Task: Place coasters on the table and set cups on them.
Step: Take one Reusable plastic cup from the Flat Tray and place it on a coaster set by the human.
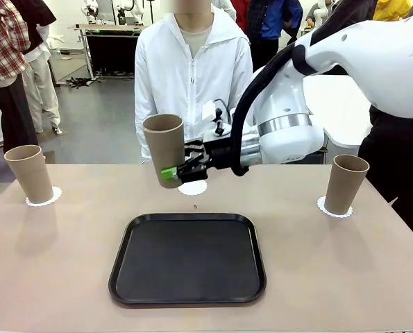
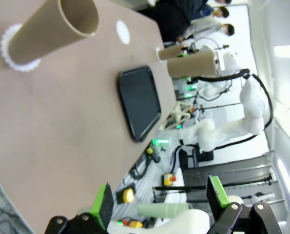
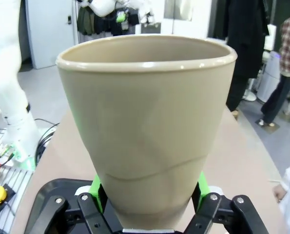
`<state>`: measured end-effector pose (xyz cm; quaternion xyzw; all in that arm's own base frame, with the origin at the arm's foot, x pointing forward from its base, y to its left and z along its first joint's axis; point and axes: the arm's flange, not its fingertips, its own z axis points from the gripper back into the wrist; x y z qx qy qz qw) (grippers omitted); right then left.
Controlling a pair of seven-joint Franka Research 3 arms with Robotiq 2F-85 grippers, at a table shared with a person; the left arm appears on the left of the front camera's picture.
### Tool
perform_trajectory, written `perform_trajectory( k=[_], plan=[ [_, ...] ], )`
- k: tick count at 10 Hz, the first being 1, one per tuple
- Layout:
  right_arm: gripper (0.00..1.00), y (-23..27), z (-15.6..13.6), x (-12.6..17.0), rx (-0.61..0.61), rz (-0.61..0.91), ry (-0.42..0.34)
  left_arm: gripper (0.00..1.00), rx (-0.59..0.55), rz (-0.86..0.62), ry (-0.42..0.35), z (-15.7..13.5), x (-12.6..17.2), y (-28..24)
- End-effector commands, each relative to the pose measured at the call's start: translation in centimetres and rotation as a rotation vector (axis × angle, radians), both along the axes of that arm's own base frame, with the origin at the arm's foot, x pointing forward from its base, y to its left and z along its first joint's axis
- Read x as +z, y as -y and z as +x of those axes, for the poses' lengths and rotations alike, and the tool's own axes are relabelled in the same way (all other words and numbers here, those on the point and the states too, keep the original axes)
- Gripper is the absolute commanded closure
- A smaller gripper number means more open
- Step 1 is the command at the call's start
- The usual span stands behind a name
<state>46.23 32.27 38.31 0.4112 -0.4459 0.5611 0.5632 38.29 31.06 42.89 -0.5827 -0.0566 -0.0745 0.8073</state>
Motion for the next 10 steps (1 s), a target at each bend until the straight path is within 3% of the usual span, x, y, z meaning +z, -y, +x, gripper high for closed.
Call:
perform_trajectory(
  k=[1,6,10],
  plan=[
    [0.19,1.6,4.7,1.6,-0.041,-0.008,-0.012,0.0,0.01,0.003,-0.007,0.0,0.3,0.0],
    [0.19,5.1,13.1,1.1,-0.056,-0.001,-0.083,0.0,0.01,0.003,-0.007,0.0,0.3,0.0],
    [0.19,6.4,13.5,0.1,-0.081,0.005,-0.062,0.0,0.01,0.003,-0.007,0.0,0.3,0.0]
  ],
)
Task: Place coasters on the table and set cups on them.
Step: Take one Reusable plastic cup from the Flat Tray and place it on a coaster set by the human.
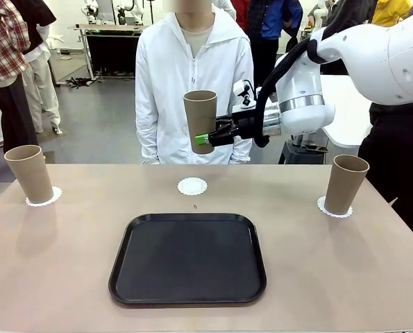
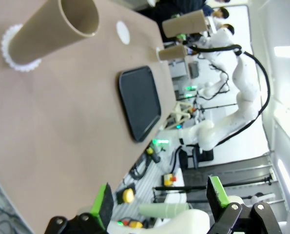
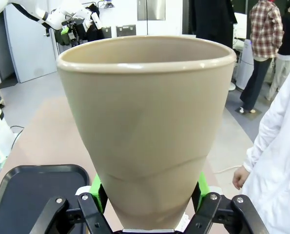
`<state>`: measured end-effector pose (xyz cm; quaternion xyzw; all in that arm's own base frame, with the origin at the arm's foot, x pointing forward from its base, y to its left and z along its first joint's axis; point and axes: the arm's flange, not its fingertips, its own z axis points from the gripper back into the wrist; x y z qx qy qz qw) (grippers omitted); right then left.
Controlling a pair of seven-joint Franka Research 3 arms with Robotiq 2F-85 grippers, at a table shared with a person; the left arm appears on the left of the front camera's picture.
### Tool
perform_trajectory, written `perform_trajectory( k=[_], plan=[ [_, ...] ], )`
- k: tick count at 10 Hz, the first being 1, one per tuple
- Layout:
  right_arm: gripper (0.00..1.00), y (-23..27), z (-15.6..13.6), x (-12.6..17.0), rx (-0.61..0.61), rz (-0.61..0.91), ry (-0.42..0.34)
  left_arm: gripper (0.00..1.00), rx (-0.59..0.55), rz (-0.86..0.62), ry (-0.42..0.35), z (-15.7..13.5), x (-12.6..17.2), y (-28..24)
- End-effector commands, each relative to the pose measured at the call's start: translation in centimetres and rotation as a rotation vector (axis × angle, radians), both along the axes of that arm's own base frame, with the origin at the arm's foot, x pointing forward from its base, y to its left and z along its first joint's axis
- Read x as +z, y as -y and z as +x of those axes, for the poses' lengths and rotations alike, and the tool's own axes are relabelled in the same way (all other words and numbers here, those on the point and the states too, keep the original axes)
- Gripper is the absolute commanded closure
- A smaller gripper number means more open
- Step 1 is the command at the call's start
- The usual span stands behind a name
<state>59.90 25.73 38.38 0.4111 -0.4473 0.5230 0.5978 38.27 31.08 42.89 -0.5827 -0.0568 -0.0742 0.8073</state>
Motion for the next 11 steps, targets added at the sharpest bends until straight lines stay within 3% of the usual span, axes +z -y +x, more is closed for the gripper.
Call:
perform_trajectory(
  k=[1,4,6,11],
  plan=[
    [0.19,-0.1,-0.2,0.0,0.003,-0.002,-0.001,0.0,0.01,0.003,-0.007,0.0,0.3,0.1],
    [0.19,0.0,0.0,0.0,0.001,0.0,0.0,0.0,0.01,0.003,-0.007,0.0,0.3,0.1],
    [0.19,1.2,1.9,-2.0,0.032,0.097,-0.036,0.0,0.01,0.003,-0.007,0.0,0.3,0.1],
    [0.19,0.4,3.7,-7.5,0.072,0.116,-0.066,0.0,0.01,0.003,-0.007,0.0,0.3,0.1]
  ],
)
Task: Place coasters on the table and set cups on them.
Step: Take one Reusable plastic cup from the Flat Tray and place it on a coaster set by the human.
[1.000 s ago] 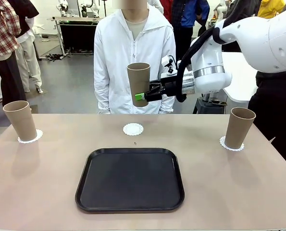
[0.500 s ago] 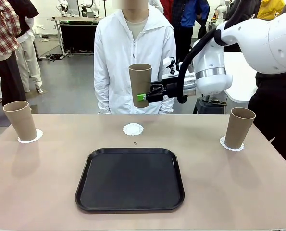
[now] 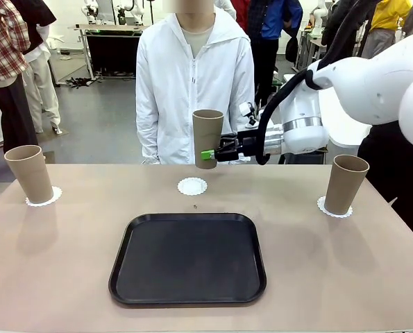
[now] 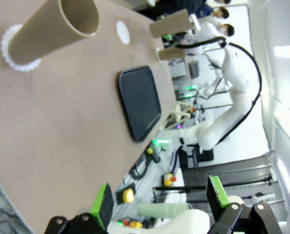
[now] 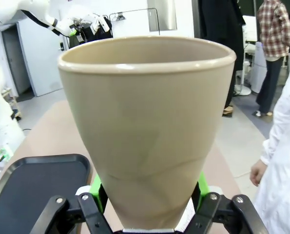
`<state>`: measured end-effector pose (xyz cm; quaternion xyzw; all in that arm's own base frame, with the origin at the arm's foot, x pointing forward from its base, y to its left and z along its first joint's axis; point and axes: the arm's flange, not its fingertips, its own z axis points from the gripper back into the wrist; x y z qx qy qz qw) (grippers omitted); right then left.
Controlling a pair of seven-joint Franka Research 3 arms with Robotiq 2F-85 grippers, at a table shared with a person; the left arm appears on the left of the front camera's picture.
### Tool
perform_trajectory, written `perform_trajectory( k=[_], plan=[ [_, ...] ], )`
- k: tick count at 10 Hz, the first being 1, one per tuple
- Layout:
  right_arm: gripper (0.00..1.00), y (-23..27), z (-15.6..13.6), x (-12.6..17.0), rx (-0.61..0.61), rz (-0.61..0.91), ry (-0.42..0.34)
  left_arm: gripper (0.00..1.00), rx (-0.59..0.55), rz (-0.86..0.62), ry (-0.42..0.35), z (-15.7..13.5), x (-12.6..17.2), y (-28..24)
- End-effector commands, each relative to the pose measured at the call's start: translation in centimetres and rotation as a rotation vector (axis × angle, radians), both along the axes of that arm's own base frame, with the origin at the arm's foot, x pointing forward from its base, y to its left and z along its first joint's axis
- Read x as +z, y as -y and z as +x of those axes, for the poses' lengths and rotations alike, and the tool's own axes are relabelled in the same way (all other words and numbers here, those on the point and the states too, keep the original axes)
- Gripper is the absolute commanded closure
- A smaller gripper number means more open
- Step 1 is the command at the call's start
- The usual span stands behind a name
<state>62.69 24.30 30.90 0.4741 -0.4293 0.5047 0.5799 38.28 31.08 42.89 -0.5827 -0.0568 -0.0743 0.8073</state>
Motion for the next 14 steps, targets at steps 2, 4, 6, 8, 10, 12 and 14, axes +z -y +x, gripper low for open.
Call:
perform_trajectory(
  k=[2,4,6,8,10,12,14],
  plan=[
    [0.19,-2.0,1.4,-1.9,0.011,0.02,0.002,0.0,0.01,0.003,-0.007,0.0,0.3,0.0],
    [0.19,-2.6,2.0,-3.6,0.013,0.019,-0.009,0.0,0.01,0.003,-0.007,0.0,0.3,0.0],
    [0.19,-3.0,2.1,-4.8,0.022,0.025,-0.023,0.0,0.01,0.003,-0.007,0.0,0.3,0.0],
    [0.19,-3.4,2.1,-5.4,0.027,0.026,-0.029,0.0,0.01,0.003,-0.007,0.0,0.3,0.0],
    [0.19,-4.2,2.0,-6.5,0.038,-0.002,-0.039,0.0,0.01,0.003,-0.007,0.0,0.3,0.0],
    [0.19,-4.5,2.1,-7.1,0.046,-0.009,-0.046,0.0,0.01,0.003,-0.007,0.0,0.3,0.0],
    [0.19,-4.5,2.2,-7.6,0.049,-0.016,-0.044,0.0,0.01,0.003,-0.007,0.0,0.3,0.0]
  ],
)
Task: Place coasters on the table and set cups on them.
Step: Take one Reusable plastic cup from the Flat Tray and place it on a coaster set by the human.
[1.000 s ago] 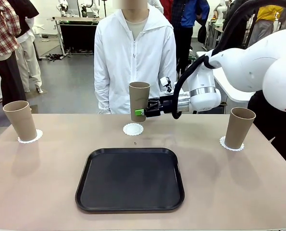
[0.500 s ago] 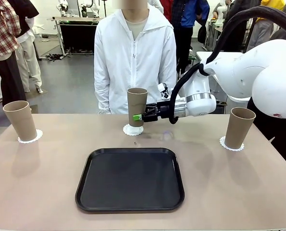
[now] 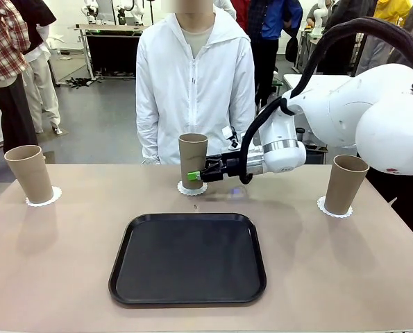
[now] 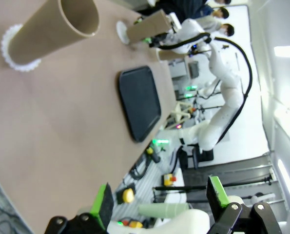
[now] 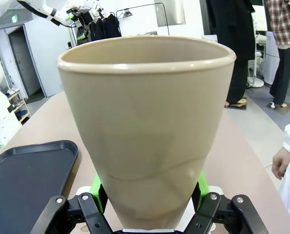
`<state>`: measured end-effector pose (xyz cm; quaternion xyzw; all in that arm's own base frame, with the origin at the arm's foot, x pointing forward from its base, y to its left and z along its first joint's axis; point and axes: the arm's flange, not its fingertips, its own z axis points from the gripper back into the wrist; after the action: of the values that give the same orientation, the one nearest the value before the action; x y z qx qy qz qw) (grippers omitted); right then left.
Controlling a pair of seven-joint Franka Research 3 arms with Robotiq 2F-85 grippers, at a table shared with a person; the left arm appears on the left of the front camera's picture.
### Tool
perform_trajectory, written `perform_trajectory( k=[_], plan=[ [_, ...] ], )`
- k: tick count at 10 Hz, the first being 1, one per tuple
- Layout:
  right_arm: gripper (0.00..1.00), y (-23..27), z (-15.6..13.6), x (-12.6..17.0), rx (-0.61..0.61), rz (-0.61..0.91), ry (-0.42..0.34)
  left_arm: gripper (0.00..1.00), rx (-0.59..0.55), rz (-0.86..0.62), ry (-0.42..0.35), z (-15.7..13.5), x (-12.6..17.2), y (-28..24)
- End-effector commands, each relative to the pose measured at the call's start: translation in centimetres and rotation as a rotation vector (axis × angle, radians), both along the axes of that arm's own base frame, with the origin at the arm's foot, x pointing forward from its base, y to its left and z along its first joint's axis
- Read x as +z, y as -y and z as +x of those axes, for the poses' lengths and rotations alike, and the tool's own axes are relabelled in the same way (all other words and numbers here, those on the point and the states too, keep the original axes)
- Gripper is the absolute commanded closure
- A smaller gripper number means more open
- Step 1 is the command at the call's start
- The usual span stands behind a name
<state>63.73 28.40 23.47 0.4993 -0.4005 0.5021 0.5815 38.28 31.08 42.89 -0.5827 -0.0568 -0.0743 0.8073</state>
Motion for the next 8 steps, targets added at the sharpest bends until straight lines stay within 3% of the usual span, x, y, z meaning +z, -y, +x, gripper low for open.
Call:
perform_trajectory(
  k=[1,8],
  plan=[
    [0.19,-0.3,1.2,-0.2,0.008,-0.018,0.019,0.0,0.01,0.003,-0.007,0.0,0.3,0.0],
    [0.19,-0.8,1.5,-1.9,0.01,-0.066,0.015,0.0,0.01,0.003,-0.007,0.0,0.3,0.0]
  ],
)
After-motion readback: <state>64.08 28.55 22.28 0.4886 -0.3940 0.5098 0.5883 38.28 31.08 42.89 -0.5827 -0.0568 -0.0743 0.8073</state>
